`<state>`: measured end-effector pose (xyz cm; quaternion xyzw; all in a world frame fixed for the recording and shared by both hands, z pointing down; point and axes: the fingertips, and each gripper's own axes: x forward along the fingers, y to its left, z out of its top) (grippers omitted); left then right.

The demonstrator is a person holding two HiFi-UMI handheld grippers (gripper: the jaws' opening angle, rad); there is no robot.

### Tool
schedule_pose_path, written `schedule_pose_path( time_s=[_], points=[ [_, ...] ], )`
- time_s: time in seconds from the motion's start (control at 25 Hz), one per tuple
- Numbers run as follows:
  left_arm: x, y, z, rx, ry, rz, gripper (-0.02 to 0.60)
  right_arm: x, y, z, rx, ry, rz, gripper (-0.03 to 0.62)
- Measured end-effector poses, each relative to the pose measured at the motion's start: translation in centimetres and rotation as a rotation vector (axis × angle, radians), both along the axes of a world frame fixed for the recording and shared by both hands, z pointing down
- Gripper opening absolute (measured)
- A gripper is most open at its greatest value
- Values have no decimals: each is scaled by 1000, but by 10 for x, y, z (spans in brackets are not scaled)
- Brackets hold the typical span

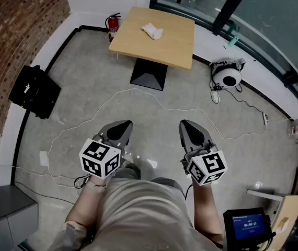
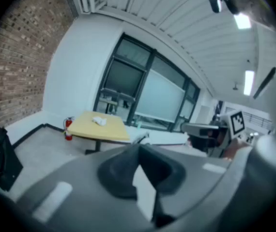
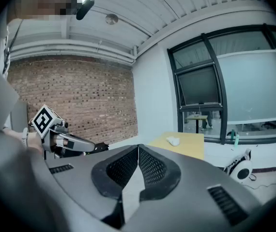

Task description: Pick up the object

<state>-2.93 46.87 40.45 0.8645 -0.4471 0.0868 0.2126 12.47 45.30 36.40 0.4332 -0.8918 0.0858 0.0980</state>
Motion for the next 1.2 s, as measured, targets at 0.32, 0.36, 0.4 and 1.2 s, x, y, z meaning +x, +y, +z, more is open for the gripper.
schedule_pose_path(
  time_s=[0.32, 0.36, 0.4, 1.2],
  points=[
    [-66, -127, 17, -57, -5, -16, 2, -61, -140, 18, -71, -2, 20, 11],
    [-69, -143, 23, -67, -9, -17, 2, -65, -157, 23, -76, -3, 19, 12],
    [-71, -159, 28, -74, -14, -20, 2, -67, -176, 28, -79, -8, 16, 12],
    [-23, -552, 34, -148, -121, 6, 3, -17, -558, 50, -124, -86, 12, 12]
  ],
)
